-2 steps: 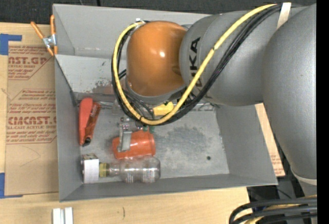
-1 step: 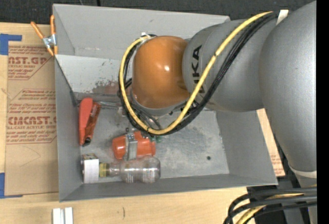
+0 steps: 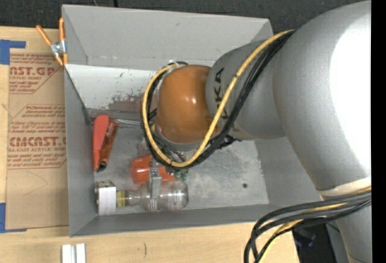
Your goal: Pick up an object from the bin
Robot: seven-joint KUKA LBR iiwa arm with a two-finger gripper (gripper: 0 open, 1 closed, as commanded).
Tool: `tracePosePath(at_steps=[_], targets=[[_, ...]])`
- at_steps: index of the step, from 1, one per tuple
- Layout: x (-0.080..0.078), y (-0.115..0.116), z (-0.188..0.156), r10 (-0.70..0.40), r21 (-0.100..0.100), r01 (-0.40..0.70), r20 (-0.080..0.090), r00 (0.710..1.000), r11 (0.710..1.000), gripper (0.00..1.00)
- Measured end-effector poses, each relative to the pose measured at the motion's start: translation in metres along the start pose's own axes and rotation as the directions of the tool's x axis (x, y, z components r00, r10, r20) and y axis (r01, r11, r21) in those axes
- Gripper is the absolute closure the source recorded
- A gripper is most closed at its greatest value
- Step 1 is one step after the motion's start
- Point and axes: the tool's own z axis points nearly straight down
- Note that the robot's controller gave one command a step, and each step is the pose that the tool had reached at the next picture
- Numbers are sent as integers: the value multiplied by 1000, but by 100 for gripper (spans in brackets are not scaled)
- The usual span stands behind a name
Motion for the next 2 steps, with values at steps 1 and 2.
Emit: tracePosePath(at_steps=[1, 2], targets=[[4, -36, 6, 29, -6, -29, 5, 1000, 1000, 0], [-18, -96, 28, 69, -7, -69, 31, 997, 998, 100]])
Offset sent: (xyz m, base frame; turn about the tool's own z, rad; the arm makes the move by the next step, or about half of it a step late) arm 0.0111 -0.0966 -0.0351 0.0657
